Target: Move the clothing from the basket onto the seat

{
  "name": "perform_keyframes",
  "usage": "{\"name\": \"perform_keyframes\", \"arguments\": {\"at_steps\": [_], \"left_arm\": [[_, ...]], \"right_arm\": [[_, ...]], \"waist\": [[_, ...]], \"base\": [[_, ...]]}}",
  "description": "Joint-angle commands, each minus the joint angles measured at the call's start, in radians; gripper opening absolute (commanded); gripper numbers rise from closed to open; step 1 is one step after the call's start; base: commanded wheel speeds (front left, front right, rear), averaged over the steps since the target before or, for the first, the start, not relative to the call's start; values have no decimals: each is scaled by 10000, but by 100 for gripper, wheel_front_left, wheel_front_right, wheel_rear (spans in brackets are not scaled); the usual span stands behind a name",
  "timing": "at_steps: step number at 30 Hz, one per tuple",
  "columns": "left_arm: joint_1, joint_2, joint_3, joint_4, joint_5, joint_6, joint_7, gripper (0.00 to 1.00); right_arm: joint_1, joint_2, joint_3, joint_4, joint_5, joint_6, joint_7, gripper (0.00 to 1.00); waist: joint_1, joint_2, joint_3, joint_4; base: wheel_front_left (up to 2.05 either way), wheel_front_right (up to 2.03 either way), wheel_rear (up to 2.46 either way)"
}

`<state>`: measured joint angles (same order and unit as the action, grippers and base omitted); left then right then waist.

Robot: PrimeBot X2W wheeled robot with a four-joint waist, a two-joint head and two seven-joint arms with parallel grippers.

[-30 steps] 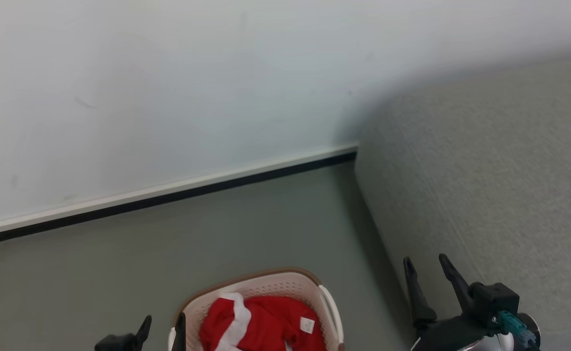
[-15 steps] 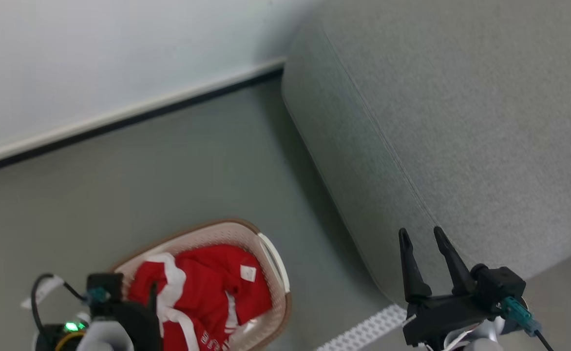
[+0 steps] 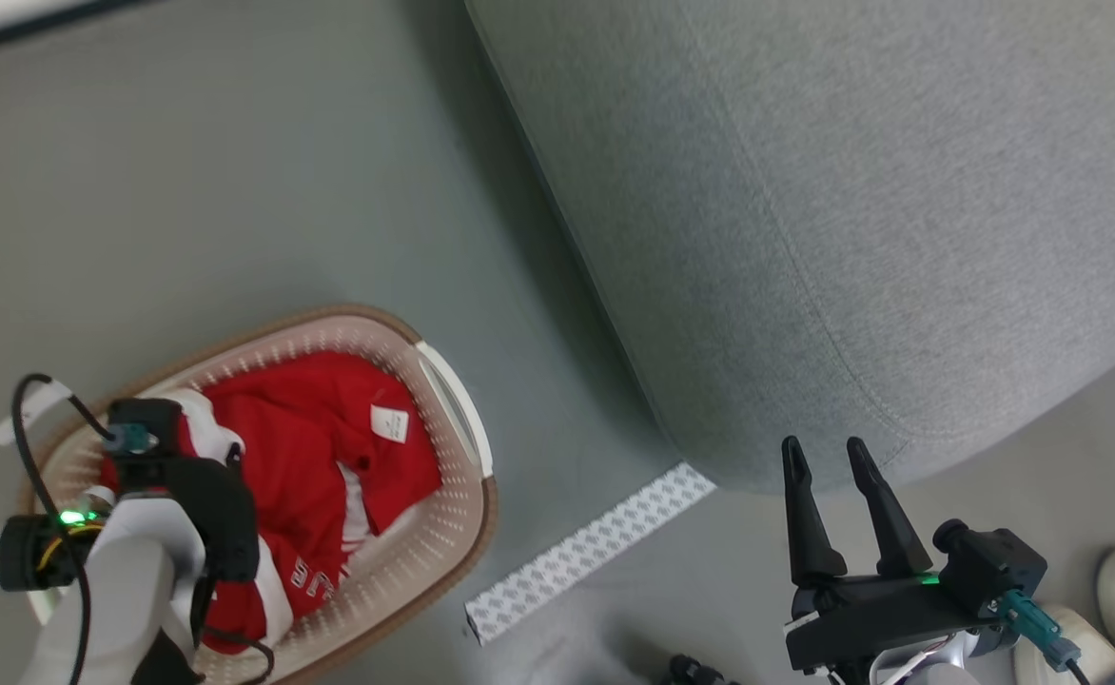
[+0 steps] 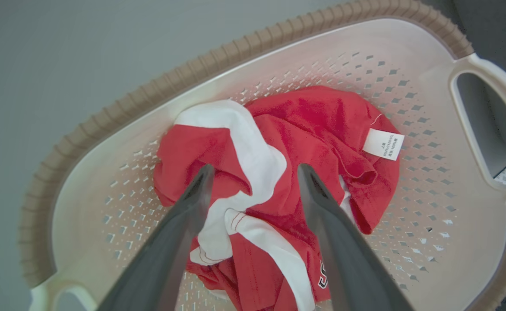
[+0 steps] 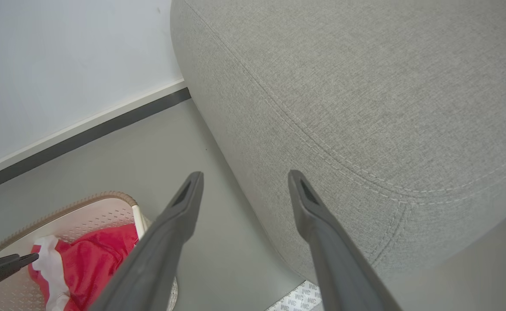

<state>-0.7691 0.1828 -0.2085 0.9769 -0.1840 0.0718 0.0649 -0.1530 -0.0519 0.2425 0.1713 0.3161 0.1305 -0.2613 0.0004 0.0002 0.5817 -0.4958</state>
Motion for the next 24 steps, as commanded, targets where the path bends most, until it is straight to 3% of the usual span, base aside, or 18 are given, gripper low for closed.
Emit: {"name": "perform_keyframes", "arguments": {"at_steps": [1, 6, 13, 14, 15, 16, 24], "left_arm": [[-227, 174, 57, 200, 18, 102, -24, 100], [-759, 509, 231, 766, -94, 392, -192, 100], [-1126, 484, 206, 1186, -387, -215, -494, 100], [-1162, 437, 172, 1220, -399, -291, -564, 47], [-1244, 411, 150, 1247, -412, -350, -635, 15], [-1322, 403, 133, 1271, -426, -404, -705, 0], [-1026, 384, 377, 1503, -846, -530, -1266, 0]], "right_arm": [[47, 30, 60, -146, 132, 6, -43, 100], [239, 25, 277, -670, 271, 6, -30, 100], [514, 22, 445, -994, 189, 6, -32, 100], [537, 24, 450, -997, 181, 6, -32, 100], [539, 22, 452, -983, 178, 4, -32, 100], [494, 22, 474, -970, 194, 6, -32, 100], [-290, 19, 1173, -583, 322, 6, -30, 100]], "waist": [[-4, -2, 1216, -388], [-4, -2, 1639, -280], [-4, -2, 1878, -169], [-4, -2, 1878, -168], [-4, -2, 1874, -169], [-4, -2, 1853, -179], [-4, -2, 1176, -375]], "base": [[10, 10, 10], [12, 12, 12], [7, 7, 7], [0, 0, 0], [0, 0, 0], [0, 0, 0], [0, 0, 0]]}}
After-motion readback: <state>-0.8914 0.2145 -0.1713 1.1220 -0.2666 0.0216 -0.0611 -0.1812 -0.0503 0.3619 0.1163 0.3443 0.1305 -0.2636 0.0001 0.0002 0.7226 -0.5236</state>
